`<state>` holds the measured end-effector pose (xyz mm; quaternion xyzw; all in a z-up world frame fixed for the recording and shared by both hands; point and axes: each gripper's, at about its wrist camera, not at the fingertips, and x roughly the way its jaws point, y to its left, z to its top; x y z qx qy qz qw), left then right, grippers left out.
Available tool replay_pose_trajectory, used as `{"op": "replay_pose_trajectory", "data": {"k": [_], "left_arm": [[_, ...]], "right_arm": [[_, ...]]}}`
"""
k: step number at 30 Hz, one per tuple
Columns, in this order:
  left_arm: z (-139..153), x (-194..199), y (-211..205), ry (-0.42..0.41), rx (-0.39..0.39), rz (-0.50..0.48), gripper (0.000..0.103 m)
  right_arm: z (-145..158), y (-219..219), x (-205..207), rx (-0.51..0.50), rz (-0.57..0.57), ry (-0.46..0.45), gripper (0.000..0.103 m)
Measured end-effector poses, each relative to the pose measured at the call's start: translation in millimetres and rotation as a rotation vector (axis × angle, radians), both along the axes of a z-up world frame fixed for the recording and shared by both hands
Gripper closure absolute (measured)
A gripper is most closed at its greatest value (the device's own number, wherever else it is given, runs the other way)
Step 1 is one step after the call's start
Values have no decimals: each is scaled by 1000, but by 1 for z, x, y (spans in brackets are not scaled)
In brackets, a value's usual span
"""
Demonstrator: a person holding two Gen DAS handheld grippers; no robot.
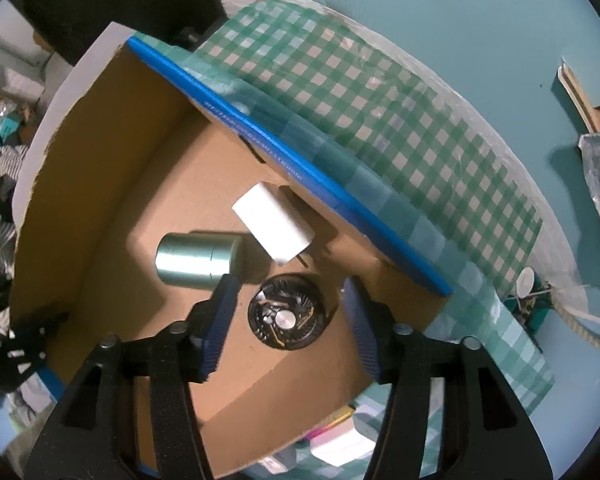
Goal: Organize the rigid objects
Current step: 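Carry the white square box into the cardboard box and open the right gripper, then move the right gripper back over the white pill bottle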
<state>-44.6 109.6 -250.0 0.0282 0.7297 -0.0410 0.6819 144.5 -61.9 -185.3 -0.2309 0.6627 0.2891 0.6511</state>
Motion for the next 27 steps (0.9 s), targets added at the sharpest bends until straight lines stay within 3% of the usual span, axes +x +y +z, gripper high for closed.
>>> {"op": "replay_pose_trajectory", "data": {"k": [20,27], "left_arm": [[6,1,-2,-4,2,-1,80],[8,0,-2,-5,6,-1,80]], "right_arm": [[65,-47,-20,56,5,-71,42],[83,-75,-23,51,-8,-101,37]]}}
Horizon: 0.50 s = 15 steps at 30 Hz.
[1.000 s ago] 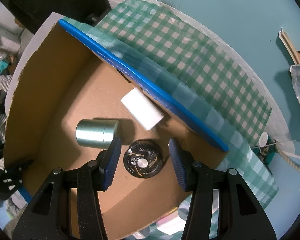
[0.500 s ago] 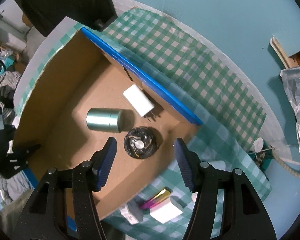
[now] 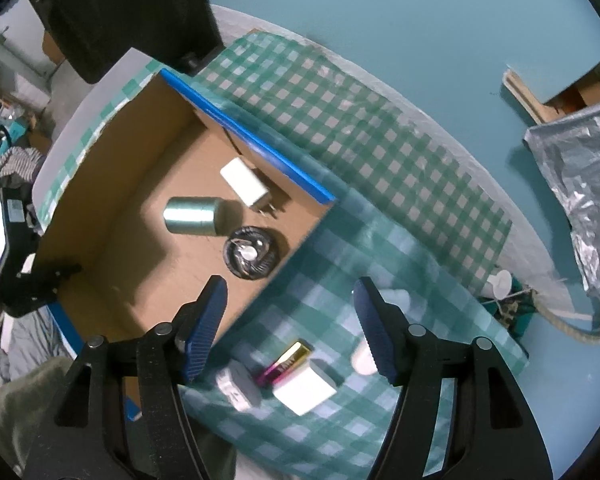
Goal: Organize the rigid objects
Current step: 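Move the right gripper back over the white pill bottle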
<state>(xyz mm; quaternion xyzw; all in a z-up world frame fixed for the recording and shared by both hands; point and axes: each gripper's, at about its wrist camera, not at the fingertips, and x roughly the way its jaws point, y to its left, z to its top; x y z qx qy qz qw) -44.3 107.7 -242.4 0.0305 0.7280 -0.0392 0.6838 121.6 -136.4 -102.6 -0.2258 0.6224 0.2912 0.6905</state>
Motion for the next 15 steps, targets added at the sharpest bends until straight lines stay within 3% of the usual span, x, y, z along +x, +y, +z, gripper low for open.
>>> {"op": "replay_pose_trajectory", "data": {"k": [8,15], "left_arm": [[1,-1,1,-3,0,6,80],[4,-3,3,-9,-5,10,80]], "right_arm": [[0,-37,9,-19,-46,-3,32],[-19,-70,26,-42,-92,3,27]]}}
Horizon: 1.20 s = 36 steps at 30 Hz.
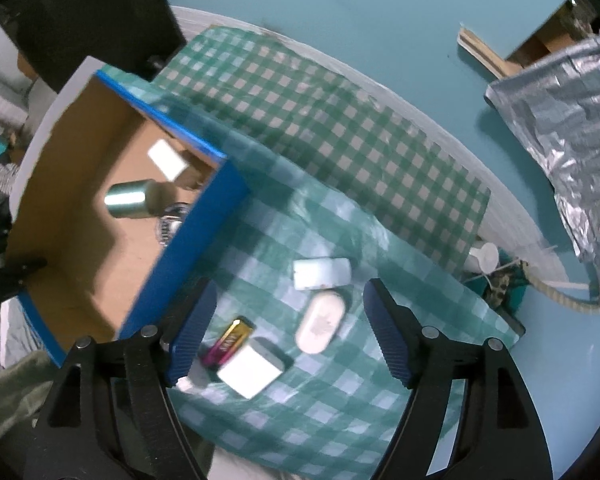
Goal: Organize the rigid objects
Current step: 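Move the right gripper back over the white pill bottle, then close the right gripper on the white pill bottle and lift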
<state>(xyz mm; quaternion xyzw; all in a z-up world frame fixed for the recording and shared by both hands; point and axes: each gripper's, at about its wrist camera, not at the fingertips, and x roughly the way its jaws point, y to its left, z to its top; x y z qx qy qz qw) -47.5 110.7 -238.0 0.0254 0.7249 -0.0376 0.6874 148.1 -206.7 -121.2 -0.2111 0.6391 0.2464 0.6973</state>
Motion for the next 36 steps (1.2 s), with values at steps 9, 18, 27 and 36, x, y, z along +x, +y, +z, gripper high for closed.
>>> {"op": "replay_pose_trajectory", "data": {"k": [9,18,27,36], "left_arm": [[2,-1,1,1,1,6,80],[-1,-3,6,7,-2,23,80],[-7,-3,12,11,-2,32,79],[-11,-3,20,11,-3,38,79]], "right_arm": [[-55,-21,17,-19,6,27,27],[-99,-27,17,-44,26,52,27],[-117,-19,21,-71,47,72,27],[-136,-20,28,-96,14,94,27]]}}
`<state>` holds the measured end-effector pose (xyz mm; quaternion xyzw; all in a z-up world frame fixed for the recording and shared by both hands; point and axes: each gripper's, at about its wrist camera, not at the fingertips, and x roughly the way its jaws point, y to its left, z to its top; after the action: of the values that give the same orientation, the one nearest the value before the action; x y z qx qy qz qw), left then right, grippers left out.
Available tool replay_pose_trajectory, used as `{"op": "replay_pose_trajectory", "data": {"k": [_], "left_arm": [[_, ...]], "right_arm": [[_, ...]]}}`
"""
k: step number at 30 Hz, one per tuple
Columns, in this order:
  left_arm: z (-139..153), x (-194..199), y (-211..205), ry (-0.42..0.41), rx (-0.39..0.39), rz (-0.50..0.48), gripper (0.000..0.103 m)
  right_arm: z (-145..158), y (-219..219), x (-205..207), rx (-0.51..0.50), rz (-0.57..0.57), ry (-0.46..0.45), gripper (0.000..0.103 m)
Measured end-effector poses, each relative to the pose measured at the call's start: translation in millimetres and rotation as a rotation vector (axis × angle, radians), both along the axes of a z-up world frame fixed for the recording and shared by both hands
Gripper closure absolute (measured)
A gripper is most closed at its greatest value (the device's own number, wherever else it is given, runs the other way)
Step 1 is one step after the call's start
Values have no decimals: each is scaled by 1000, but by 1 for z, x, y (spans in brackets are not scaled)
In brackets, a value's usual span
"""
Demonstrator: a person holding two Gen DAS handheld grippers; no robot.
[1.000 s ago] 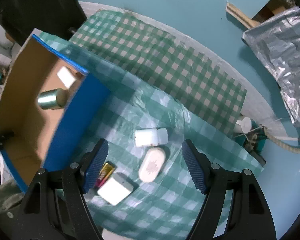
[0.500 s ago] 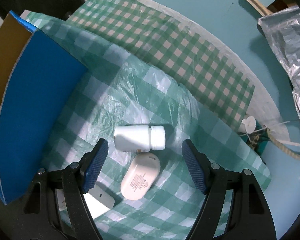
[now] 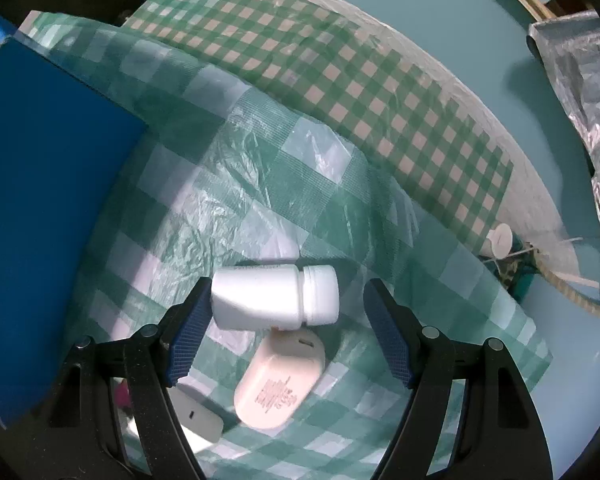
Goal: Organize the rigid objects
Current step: 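Close the right gripper on the white pill bottle and lift, then carry the pill bottle into the box and release it beside the lid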
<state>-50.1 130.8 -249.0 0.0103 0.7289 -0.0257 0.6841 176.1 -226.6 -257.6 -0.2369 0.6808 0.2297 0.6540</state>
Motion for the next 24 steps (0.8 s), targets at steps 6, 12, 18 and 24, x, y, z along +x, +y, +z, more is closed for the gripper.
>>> {"op": "replay_pose_trajectory", "data": {"k": [6,12,18,24], "left_arm": [[-3,1,1,2,3,-6,79],[-4,-1,-5,-1,6,-13,79],[-1,0,-11,-5,6,-20,79],[0,-2,-11,-10,0,-20,79]], "right_arm": [[-5,3,0,-1,-18,13,27],[-4,4,-2,11,-47,19,44],[-3,6,-7,3,-42,39,45],[8,5,-12,13,-40,46,45]]}}
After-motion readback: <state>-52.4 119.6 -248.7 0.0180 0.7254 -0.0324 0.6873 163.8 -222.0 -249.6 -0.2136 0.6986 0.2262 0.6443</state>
